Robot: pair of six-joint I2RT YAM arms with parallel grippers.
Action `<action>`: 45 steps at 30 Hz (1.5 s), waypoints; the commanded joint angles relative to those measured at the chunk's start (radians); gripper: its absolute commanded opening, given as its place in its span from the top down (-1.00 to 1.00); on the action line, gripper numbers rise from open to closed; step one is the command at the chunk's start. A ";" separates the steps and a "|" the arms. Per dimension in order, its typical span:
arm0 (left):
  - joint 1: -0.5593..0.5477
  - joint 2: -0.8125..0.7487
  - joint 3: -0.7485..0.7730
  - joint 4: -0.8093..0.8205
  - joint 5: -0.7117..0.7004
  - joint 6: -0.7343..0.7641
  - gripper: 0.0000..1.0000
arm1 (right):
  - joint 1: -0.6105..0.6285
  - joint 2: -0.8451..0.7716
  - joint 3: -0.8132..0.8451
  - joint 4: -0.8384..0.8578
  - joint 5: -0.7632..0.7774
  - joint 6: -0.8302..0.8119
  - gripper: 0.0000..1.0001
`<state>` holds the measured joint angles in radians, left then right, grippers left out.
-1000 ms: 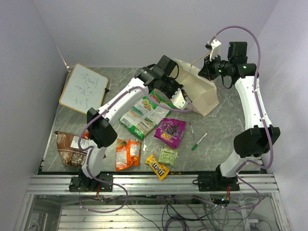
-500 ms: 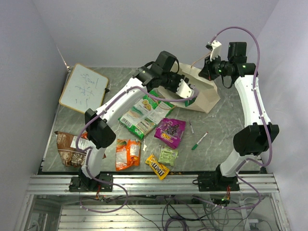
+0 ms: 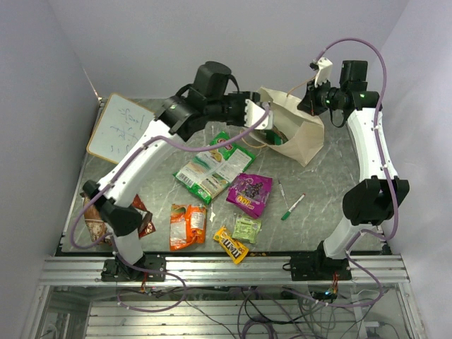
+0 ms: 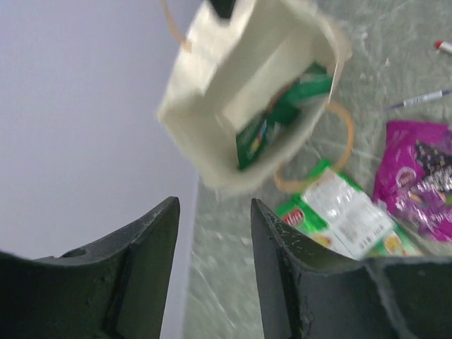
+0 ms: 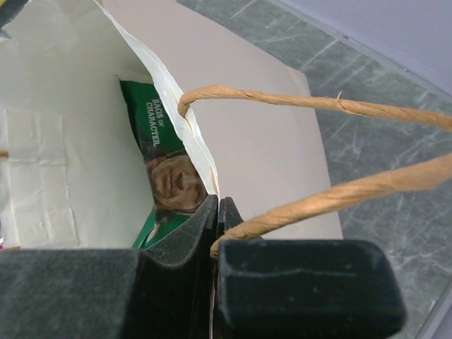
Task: Place the snacks into the paper bag
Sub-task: Place the snack in the paper bag, then pick up the snack from the center of the board.
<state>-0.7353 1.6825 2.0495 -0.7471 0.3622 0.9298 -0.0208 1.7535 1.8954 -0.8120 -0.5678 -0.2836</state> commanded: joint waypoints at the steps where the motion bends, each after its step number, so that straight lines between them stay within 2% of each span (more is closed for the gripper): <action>1: 0.136 -0.102 -0.211 0.088 -0.023 -0.232 -0.14 | -0.033 0.040 0.037 0.002 0.052 0.007 1.00; 7: 0.263 -0.172 -0.532 0.213 -0.027 -0.433 -0.18 | -0.055 0.052 0.039 0.020 0.074 -0.004 1.00; 10: 0.299 -0.136 -0.595 0.263 0.012 -0.522 -0.25 | -0.056 0.061 0.045 0.023 0.073 -0.006 1.00; 12: 0.310 -0.088 -0.605 0.288 0.040 -0.565 -0.37 | -0.056 0.069 0.052 0.018 0.069 -0.006 1.00; 15: 0.312 0.012 -0.572 0.315 0.049 -0.625 -0.46 | -0.056 0.073 0.060 0.016 0.065 -0.004 1.00; 20: 0.318 0.217 -0.484 0.386 0.049 -0.701 -0.50 | -0.056 0.067 0.067 0.019 0.040 0.006 1.00; 27: 0.329 0.477 -0.256 0.394 0.092 -0.766 -0.60 | -0.056 0.058 0.074 0.015 0.029 0.009 1.00; 34: 0.344 0.634 -0.112 0.417 0.107 -0.795 -0.63 | -0.055 0.040 0.053 0.019 0.007 0.015 1.00; 41: 0.353 0.735 -0.033 0.450 0.126 -0.827 -0.67 | -0.054 0.031 0.043 0.025 -0.005 0.021 1.00; 45: 0.367 0.782 0.011 0.435 0.206 -0.843 -0.72 | -0.055 0.028 0.039 0.025 -0.008 0.015 1.00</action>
<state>-0.3866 2.4283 2.0064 -0.3283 0.4675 0.1146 -0.0692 1.8080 1.9518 -0.7834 -0.5709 -0.2718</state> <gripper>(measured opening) 0.849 0.009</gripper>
